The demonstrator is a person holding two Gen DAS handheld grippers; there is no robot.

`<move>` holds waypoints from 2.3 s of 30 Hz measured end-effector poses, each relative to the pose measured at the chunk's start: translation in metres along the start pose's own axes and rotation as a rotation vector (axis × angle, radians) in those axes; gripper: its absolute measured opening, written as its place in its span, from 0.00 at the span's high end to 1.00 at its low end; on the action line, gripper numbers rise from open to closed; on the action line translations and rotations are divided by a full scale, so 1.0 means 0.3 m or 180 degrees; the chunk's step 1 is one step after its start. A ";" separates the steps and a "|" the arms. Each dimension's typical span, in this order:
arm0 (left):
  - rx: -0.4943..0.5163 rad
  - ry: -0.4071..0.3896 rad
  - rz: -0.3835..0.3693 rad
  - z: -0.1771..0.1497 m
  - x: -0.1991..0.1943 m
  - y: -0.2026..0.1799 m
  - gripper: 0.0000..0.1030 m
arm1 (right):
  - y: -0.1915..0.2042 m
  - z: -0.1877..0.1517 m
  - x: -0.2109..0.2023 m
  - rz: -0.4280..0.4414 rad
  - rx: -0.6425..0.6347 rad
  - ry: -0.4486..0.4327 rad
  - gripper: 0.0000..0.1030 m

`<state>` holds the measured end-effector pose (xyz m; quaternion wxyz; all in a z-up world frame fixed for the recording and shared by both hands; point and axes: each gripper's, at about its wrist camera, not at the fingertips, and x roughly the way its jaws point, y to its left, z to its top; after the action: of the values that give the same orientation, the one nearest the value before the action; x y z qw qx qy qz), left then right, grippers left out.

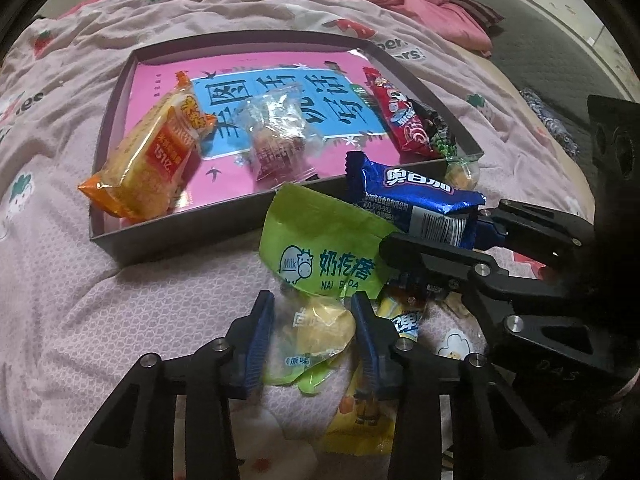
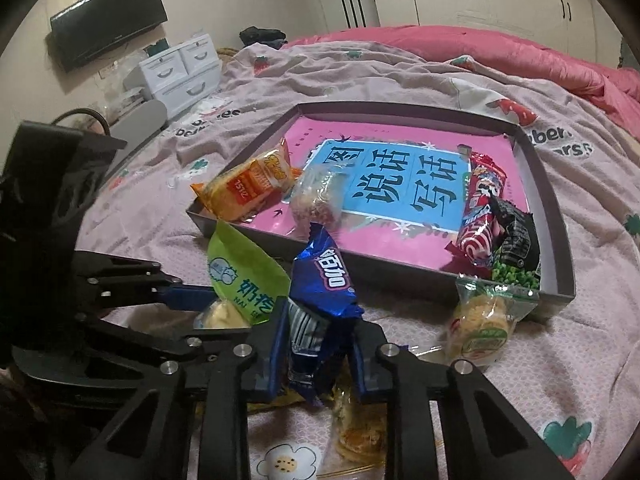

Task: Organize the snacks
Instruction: 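Grasp the blue Oreo bag with the right tool while the left tool grasps the green milk-candy bag, then lift the Oreo bag over the tray with the right tool while the left tool carries the green bag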

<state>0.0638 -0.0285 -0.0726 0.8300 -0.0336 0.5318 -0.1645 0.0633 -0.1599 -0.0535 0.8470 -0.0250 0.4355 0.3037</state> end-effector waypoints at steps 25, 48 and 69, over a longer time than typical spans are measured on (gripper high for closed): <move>-0.0199 -0.0017 -0.0086 0.001 -0.049 0.059 0.66 | -0.037 0.005 0.008 0.0185 0.0223 0.0007 0.77; -0.0323 -0.0645 -0.0083 0.040 -0.226 0.092 0.66 | -0.078 0.047 -0.161 0.0095 0.0291 -0.0542 0.77; -0.0369 -0.0900 0.0054 0.097 -0.255 0.129 0.66 | -0.156 0.097 -0.188 -0.0102 0.0428 -0.0820 0.77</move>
<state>0.0700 0.0280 -0.0024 0.8947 -0.0998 0.4185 -0.1202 0.0849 -0.2167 -0.0034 0.9004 0.0641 0.3421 0.2609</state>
